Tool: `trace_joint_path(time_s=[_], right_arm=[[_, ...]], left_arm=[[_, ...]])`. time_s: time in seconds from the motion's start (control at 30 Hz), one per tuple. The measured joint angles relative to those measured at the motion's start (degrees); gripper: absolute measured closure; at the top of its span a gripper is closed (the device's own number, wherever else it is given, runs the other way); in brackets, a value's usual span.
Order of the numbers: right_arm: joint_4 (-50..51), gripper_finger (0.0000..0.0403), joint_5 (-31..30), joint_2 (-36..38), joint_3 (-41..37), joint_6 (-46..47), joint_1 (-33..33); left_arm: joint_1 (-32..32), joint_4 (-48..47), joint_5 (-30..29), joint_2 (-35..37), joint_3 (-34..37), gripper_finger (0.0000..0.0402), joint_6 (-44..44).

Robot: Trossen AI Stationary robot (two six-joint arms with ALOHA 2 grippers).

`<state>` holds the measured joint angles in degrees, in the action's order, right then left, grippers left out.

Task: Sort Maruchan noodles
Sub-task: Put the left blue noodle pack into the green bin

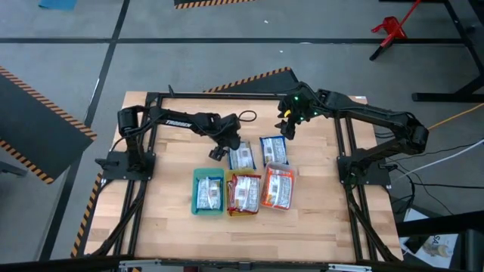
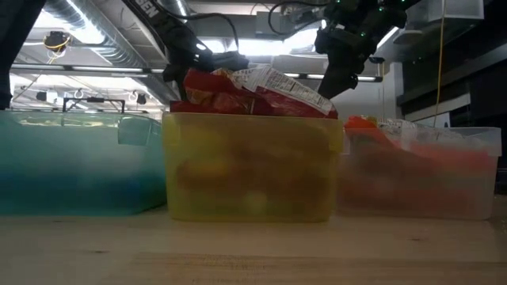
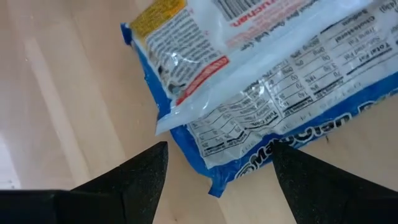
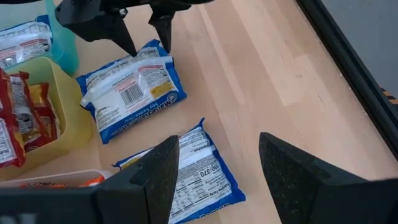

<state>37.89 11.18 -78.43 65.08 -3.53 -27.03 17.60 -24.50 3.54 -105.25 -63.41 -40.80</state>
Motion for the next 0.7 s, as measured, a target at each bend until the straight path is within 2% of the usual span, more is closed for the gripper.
trace_joint_path(time_s=[0.47, 0.7], right_arm=[[0.0, 0.0194, 0.0, 0.0, 0.0, -0.5, 0.0], [0.0, 0.0194, 0.0, 0.0, 0.0, -0.5, 0.0]], left_arm=[[-0.5, 0.4, 3.0, -0.3, 0.0, 0.0121, -0.3], [-0.5, 1.1, 3.1, -0.5, 0.0, 0.0153, -0.3]])
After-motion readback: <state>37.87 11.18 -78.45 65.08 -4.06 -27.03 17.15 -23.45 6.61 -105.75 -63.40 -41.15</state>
